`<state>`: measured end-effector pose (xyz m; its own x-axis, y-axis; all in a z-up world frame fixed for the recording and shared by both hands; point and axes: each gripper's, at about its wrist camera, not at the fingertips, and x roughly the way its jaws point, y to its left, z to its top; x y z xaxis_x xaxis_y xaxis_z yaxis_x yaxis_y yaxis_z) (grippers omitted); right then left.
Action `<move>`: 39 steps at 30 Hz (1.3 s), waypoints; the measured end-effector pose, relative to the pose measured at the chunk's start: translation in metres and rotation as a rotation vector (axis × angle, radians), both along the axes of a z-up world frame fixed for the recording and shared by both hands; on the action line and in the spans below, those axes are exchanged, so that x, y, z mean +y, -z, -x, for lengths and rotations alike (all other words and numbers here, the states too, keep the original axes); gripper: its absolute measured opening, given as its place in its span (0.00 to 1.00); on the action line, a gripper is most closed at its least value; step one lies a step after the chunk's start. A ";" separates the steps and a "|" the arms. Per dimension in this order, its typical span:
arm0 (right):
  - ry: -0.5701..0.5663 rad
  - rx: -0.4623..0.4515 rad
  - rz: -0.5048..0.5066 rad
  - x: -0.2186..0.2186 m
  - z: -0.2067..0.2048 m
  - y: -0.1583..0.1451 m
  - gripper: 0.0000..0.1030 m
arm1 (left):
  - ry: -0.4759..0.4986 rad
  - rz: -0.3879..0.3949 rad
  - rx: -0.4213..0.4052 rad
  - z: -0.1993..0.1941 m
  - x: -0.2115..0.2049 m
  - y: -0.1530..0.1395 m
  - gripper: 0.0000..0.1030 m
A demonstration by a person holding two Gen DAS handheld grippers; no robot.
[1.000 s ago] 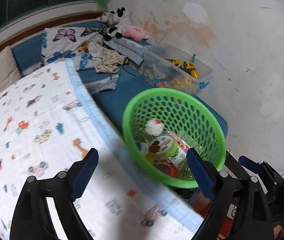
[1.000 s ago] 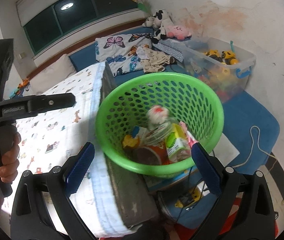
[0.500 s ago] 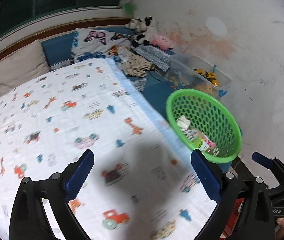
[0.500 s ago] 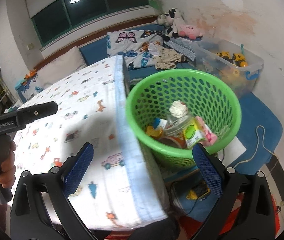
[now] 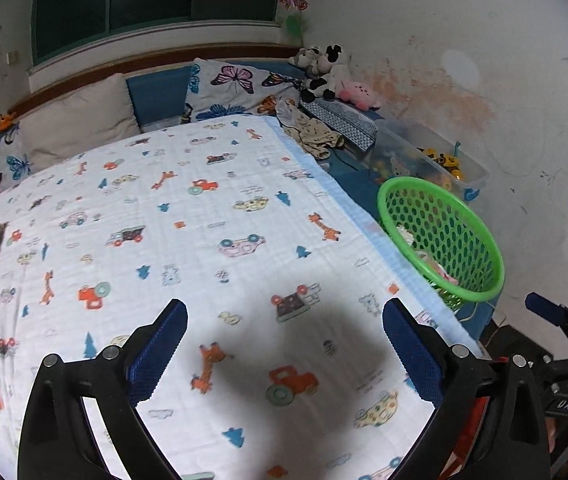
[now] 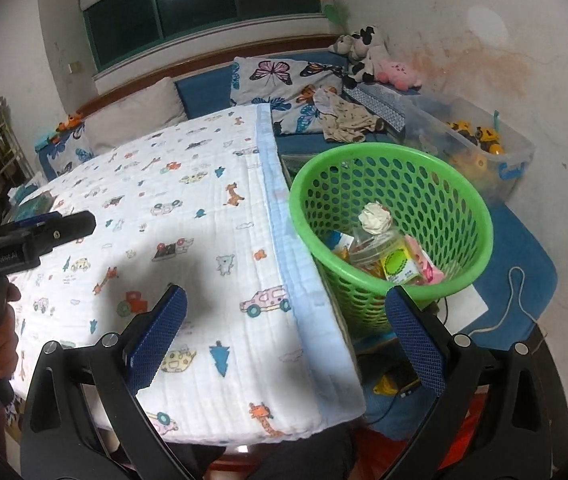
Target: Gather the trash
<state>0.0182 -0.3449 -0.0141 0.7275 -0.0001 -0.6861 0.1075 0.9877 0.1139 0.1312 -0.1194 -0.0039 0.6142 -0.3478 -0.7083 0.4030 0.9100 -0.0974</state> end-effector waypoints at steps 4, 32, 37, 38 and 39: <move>-0.003 -0.002 0.011 0.004 0.003 -0.002 0.96 | -0.010 -0.016 -0.026 0.007 0.004 -0.001 0.92; -0.025 -0.035 0.036 0.024 0.014 -0.014 0.96 | -0.065 -0.058 -0.113 0.044 0.028 -0.010 0.93; -0.039 -0.040 0.036 0.029 0.014 -0.015 0.96 | -0.077 -0.061 -0.124 0.049 0.031 -0.012 0.93; -0.042 -0.042 0.037 0.030 0.014 -0.016 0.96 | -0.080 -0.062 -0.126 0.049 0.031 -0.012 0.93; -0.045 -0.044 0.037 0.031 0.014 -0.016 0.96 | -0.081 -0.063 -0.127 0.050 0.032 -0.012 0.93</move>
<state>0.0040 -0.3139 0.0022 0.7569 0.0086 -0.6535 0.0584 0.9950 0.0807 0.0814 -0.0873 0.0078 0.7245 -0.2507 -0.6421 0.3331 0.9429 0.0077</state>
